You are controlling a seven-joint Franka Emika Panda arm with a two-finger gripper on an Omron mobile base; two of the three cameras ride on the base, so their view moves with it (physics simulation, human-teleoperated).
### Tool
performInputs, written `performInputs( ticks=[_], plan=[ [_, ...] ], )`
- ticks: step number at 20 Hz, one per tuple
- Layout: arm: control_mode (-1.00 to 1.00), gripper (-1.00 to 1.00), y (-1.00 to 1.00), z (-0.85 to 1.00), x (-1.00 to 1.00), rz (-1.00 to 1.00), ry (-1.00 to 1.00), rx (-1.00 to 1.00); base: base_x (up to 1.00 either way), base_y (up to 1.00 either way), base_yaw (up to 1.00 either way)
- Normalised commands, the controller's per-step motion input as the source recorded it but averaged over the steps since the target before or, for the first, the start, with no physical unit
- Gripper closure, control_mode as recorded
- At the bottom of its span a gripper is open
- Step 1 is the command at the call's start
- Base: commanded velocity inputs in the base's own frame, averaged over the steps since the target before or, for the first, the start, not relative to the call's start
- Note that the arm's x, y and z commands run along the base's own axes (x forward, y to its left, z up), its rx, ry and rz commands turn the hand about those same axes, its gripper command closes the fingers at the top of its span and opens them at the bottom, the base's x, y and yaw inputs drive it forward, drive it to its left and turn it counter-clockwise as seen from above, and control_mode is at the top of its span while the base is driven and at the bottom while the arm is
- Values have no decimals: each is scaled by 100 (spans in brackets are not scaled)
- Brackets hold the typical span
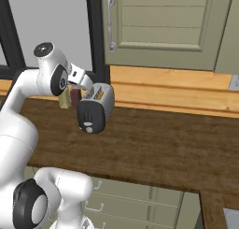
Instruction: Start the toaster. Once the lever pops up, take the bread to the plate on the dining counter.
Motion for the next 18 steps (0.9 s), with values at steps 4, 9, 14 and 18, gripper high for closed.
performInputs(
  ticks=[4, 9, 14, 18],
  plan=[
    [-100, -100, 0, 0, 0, 0, 0, 0, 0, 0, 0],
    [-100, -100, 0, 0, 0, 0, 0, 0, 0, 0, 0],
    [-100, -100, 0, 0, 0, 0, 0, 0, 0, 0, 0],
    [-100, -100, 0, 0, 0, 0, 0, 0, 0, 0, 0]
  ],
)
